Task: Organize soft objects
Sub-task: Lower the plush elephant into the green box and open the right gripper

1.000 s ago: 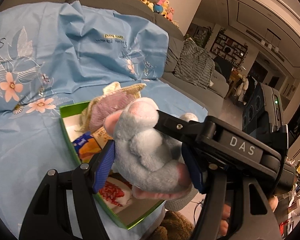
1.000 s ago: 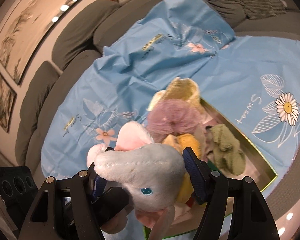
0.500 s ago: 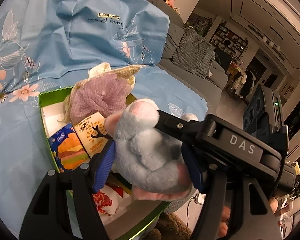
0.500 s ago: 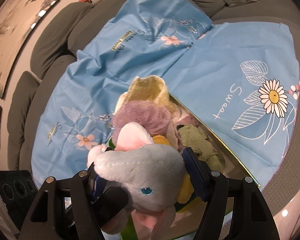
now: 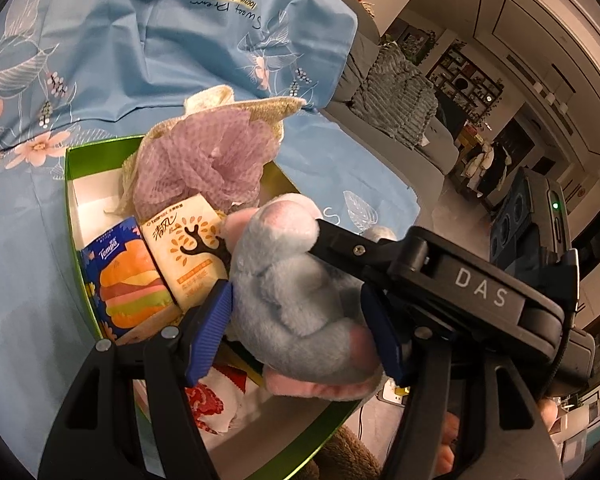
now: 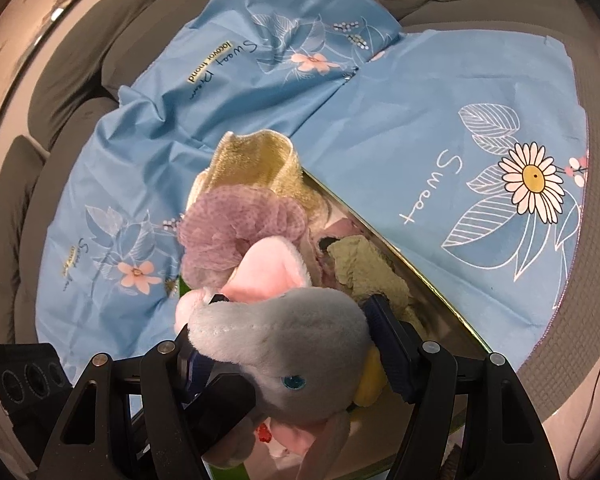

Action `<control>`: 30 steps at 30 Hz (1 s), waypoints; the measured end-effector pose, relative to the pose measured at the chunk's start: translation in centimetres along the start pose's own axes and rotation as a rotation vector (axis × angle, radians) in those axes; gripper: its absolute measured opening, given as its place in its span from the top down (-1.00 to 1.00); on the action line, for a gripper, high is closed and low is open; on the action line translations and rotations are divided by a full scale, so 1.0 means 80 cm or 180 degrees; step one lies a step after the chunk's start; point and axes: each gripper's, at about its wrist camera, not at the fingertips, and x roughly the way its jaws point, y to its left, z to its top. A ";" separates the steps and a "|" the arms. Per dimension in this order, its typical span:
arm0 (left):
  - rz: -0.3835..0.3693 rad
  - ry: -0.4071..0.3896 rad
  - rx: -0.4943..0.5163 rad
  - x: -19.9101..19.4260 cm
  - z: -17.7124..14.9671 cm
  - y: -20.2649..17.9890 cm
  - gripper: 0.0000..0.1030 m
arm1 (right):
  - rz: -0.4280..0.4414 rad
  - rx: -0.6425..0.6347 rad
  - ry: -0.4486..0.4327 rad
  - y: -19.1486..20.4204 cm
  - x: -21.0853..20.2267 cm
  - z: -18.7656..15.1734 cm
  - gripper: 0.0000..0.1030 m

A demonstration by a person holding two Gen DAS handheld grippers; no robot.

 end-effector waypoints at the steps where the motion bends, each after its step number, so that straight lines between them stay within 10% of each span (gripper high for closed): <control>1: -0.0001 0.0013 -0.0017 0.001 -0.001 0.002 -0.24 | -0.0026 -0.0001 0.0007 0.000 0.001 0.000 -0.39; 30: 0.0401 0.0233 -0.0116 0.013 -0.010 0.025 -0.41 | -0.0580 -0.0148 0.0059 0.003 0.022 -0.002 -0.40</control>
